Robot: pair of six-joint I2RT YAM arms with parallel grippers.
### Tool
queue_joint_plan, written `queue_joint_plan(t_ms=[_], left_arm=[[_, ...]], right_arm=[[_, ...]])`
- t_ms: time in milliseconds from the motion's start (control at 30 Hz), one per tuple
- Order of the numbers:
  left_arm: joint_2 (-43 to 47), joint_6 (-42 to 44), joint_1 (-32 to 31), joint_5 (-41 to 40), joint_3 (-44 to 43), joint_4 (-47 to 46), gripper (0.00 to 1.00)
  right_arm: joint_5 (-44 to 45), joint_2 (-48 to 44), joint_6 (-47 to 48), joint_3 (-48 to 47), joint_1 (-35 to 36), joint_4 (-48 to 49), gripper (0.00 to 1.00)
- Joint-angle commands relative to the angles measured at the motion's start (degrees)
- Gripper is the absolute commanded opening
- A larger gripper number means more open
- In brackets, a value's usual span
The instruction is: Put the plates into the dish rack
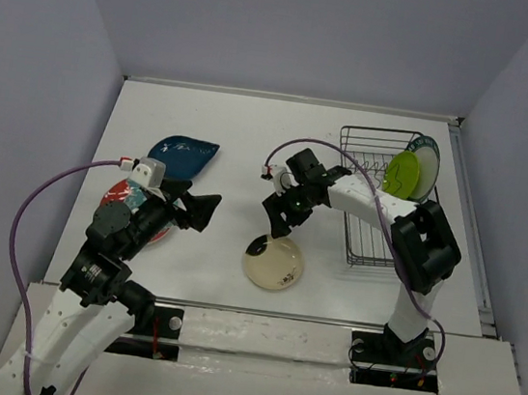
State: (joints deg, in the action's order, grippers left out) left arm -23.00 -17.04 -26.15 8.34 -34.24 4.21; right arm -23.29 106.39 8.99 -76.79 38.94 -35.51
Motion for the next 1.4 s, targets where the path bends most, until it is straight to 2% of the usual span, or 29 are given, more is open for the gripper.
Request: queue_joint_plan(t_ms=[0, 233, 300, 333, 500, 533, 600, 633, 667, 800, 967, 1033, 1100, 1200, 1300, 1367], left_arm=[[0.5, 0.3, 0.2, 0.4, -2.1, -2.5, 0.99], [1.0, 0.4, 0.2, 0.5, -2.1, -2.6, 0.99], [1.2, 0.4, 0.2, 0.5, -2.1, -2.6, 0.99], [1.3, 0.4, 0.2, 0.5, -2.1, -2.6, 0.99], [1.8, 0.5, 0.2, 0.5, -2.1, -2.8, 0.99], [1.9, 0.5, 0.2, 0.5, -2.1, -2.8, 0.99], [2.1, 0.6, 0.2, 0.5, -2.1, -3.0, 0.99], [2.1, 0.7, 0.3, 0.5, -2.2, -3.0, 0.99], [2.3, 0.7, 0.3, 0.5, -2.2, -2.9, 0.99], [3.1, 0.7, 0.2, 0.3, -2.1, -2.8, 0.99], [3.7, 0.7, 0.2, 0.4, -2.1, -2.9, 0.99], [3.9, 0.5, 0.3, 0.8, -2.1, -2.9, 0.99], [4.5, 0.4, 0.2, 1.1, -2.1, -3.0, 0.99], [5.3, 0.3, 0.2, 1.3, -2.0, -3.0, 0.99], [5.7, 0.3, 0.1, 2.0, -2.0, -3.1, 0.99], [6.0, 0.3, -0.1, 2.5, -2.0, -3.1, 0.99]], right_arm=[[-4.7, 1.9, 3.4, -2.0, 0.0, -3.1, 0.71], [-7.3, 6.2, 4.7, -1.8, 0.0, -3.3, 0.69], [-9.8, 6.7, 5.0, -1.3, 0.0, -3.4, 0.65], [-10.5, 6.9, 5.0, -0.9, 0.0, -3.3, 0.58], [-11.3, 6.6, 4.3, 0.8, 0.0, -1.5, 0.4], [-10.8, 6.6, 4.0, 0.9, 0.0, -1.1, 0.32], [-10.8, 6.5, 3.4, 1.4, 0.0, 0.2, 0.23], [-9.9, 6.3, 3.1, 1.6, 0.0, 0.6, 0.12], [-9.2, 6.0, 2.9, 1.6, 0.0, 1.5, 0.08], [-5.1, 2.1, 0.2, 1.3, 0.0, 3.2, 0.07], [3.5, -5.2, -3.8, -0.5, 0.0, 5.7, 0.07], [10.9, -8.0, -7.1, -1.4, 0.0, 6.7, 0.07], [18.4, -12.3, -11.1, -2.9, -1.9, 7.5, 0.07], [24.3, -19.0, -13.8, -5.0, -5.8, 7.5, 0.07], [34.6, -24.5, -14.0, -7.2, -8.1, 6.9, 0.07], [47.0, -25.8, -13.8, -8.6, -10.9, 4.9, 0.07]])
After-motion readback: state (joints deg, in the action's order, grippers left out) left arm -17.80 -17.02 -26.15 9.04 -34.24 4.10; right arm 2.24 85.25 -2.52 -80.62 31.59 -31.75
